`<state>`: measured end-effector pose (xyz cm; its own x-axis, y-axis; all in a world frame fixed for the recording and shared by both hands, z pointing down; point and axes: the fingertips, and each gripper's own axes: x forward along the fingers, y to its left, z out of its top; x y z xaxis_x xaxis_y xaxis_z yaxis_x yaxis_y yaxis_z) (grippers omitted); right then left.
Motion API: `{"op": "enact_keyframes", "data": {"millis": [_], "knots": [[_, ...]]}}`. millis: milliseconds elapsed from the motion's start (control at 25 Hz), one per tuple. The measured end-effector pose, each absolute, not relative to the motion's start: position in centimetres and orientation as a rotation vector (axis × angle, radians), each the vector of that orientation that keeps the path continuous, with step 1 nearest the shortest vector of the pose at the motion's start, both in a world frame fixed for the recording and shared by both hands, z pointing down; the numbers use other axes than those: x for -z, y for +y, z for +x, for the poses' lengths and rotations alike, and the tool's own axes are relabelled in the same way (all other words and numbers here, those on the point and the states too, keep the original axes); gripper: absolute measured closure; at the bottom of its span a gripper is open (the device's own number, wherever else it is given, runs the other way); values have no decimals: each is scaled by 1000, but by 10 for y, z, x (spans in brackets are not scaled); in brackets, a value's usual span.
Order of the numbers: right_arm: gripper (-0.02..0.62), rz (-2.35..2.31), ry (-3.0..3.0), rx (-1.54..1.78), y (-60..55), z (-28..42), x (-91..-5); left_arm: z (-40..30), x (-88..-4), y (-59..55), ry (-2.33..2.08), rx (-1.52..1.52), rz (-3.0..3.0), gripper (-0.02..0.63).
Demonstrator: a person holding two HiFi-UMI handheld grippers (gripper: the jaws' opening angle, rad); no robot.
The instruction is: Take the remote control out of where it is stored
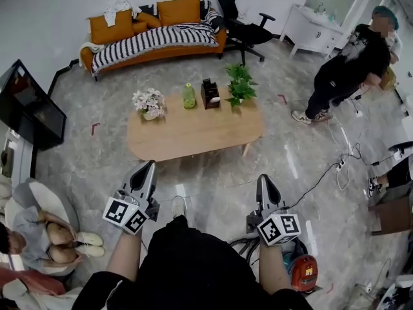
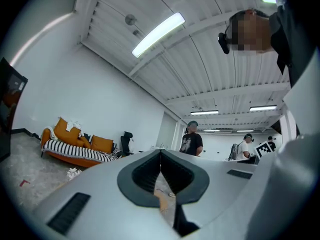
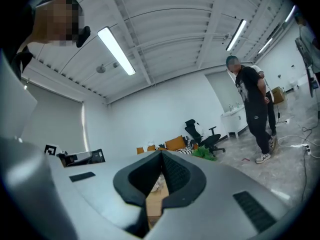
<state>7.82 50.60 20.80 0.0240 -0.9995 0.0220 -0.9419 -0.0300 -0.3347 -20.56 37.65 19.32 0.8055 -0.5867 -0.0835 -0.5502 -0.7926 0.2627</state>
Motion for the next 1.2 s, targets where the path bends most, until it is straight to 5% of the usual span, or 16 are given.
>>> {"op": "enact_keyframes", "data": {"millis": [1200], "knots": [[589,-2165,2096,455,240,84,-221,-197,-225,123,-830,128,2762,598]]}}
